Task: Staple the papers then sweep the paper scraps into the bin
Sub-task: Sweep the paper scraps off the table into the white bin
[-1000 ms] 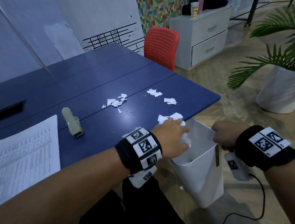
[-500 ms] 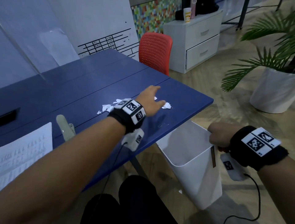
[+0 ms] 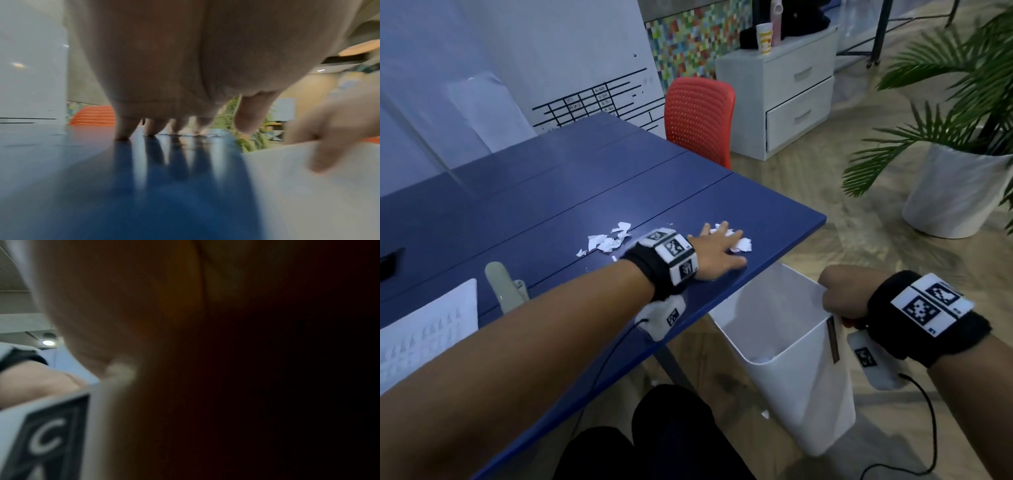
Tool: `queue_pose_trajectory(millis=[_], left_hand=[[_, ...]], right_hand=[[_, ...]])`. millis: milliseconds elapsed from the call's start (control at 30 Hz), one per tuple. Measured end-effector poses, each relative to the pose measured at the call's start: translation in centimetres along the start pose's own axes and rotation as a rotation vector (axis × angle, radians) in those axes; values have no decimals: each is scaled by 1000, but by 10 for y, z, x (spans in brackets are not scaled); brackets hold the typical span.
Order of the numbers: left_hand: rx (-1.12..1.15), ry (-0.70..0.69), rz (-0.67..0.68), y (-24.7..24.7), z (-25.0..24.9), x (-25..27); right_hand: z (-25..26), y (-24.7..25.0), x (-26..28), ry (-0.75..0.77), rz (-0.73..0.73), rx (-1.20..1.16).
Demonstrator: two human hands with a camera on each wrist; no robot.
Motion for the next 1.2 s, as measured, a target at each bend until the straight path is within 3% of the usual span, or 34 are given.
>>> queue_pose_trajectory(millis=[267, 400, 533, 600, 667, 800, 866, 1033, 1200], left_hand=[[-151, -186, 18, -77, -83, 59], [26, -303, 70, -86, -91, 72], [245, -244, -235, -30, -39, 86], [274, -142, -411, 8, 9, 95], [260, 18, -488, 37, 65, 98], [212, 397, -303, 43, 173, 81], [190, 475, -205, 38, 198, 74], [208, 393, -30, 10, 185, 50], [121, 302, -16, -24, 134, 52]], right_hand=[[1, -7, 8, 4, 20, -39], [0, -17, 12, 3, 32, -38], [5, -22, 11, 12, 10, -26], [9, -24, 10, 14, 13, -30], [16, -24, 9, 16, 11, -14], [26, -27, 6, 19, 1, 34], [28, -29, 5, 27, 4, 42], [28, -31, 5, 15, 23, -14], [35, -39, 5, 8, 27, -45]])
Point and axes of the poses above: each hand's wrist, its own x-axis away from the middle knuckle, its own y-axis out of the back of the hand, z = x × y, the point moved 8 cm from there along -x, towards the middle knuckle, and after that the axes turned 8 degrees about z, right-handed, at the moved point
